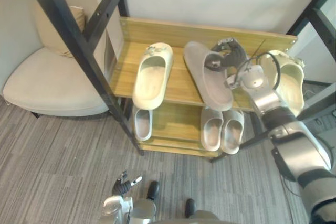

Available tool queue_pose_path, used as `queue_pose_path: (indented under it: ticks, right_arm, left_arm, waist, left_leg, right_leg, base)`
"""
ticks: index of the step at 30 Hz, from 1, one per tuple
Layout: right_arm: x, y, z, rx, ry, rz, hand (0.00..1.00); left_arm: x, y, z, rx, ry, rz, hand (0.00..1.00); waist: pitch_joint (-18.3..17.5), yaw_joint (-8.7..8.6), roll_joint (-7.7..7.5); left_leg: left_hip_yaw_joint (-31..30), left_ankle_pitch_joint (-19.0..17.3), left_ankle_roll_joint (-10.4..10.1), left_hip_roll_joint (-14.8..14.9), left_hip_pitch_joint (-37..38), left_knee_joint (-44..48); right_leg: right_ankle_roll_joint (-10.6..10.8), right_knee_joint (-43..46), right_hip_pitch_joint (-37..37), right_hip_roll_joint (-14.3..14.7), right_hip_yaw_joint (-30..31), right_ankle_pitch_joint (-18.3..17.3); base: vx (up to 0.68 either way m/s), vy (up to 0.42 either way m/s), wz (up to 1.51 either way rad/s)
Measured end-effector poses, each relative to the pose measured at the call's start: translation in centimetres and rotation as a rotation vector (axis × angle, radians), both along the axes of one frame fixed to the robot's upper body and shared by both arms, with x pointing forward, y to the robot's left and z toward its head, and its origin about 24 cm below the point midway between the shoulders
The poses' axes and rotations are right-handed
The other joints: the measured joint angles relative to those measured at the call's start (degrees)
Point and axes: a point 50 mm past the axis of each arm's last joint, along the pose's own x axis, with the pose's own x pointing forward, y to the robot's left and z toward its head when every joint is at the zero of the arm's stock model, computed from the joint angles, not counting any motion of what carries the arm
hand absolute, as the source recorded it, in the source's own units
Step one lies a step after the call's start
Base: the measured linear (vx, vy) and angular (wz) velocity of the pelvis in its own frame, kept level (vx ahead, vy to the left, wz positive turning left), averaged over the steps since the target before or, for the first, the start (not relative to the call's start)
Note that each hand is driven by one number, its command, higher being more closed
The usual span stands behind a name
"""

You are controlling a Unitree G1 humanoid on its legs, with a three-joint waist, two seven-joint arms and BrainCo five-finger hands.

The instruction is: Organize the slippers on the shoe rack

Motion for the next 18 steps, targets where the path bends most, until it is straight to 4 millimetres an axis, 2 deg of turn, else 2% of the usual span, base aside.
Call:
queue_pose_path:
  ticks: [3,5,11,13,15,18]
  right_arm:
    - [-2.5,1.2,-1.3,0.074,-0.051,0.117,1.0]
    - [-4.5,2.2,-2.3,0.127,-0.088,0.196,1.0]
    - [-7.7,1.4,-0.9,0.247,-0.208,0.261,1.0]
    - [-8.9,1.7,-0.9,0.27,-0.233,0.3,1.0]
    - [-10.6,1.7,-1.2,0.315,-0.266,0.337,1.0]
    - [-12.1,1.4,-1.4,0.369,-0.299,0.35,1.0]
  left_arm:
    - [0.0,0.1,0.0,-0.002,0.005,0.015,0.0]
    - [-0.5,0.4,-0.2,-0.001,0.018,0.031,0.0]
    - [-1.0,0.6,-0.4,0.015,0.052,0.011,0.0]
    - [-1.6,0.6,-0.6,0.012,0.067,0.006,0.0]
    - [-2.2,0.5,-0.8,0.003,0.082,0.001,0.0]
    - [-2.6,0.3,-1.1,-0.003,0.103,-0.001,0.0]
  waist:
    - [0.0,-0.47,-0.26]
    - [0.0,-1.94,-0.24]
    - [-0.6,-3.72,-0.16]
    - [-1.6,-4.91,-0.11]
    - [-3.2,-5.2,0.25]
    - [-4.2,-5.69,0.78]
  left_leg:
    - [0.2,-0.1,0.1,0.0,0.5,0.0]
    - [0.3,-0.1,0.1,-0.1,0.5,0.0]
    - [1.9,-0.4,0.2,0.3,1.6,-0.1]
    - [2.0,-0.6,0.0,0.5,1.6,-0.1]
    - [2.6,-0.7,-0.2,0.8,1.9,-0.1]
    - [3.0,-0.7,-0.2,1.1,2.7,-0.1]
  right_leg:
    - [0.0,0.0,0.1,-0.1,0.3,0.0]
    - [0.0,0.1,0.2,-0.1,0.4,0.0]
    - [-0.1,0.2,0.2,0.1,1.8,0.2]
    - [-0.1,0.2,0.2,0.2,1.9,0.2]
    - [-0.3,0.2,0.2,0.6,2.2,0.4]
    - [-0.4,0.2,0.8,0.8,2.5,0.4]
  base:
    - [0.01,0.0,-0.02]
    - [0.03,-0.002,-0.06]
    - [-0.03,-0.007,-0.14]
    - [-0.04,-0.02,-0.09]
    - [-0.03,-0.025,-0.14]
    - [-0.03,-0.022,-0.08]
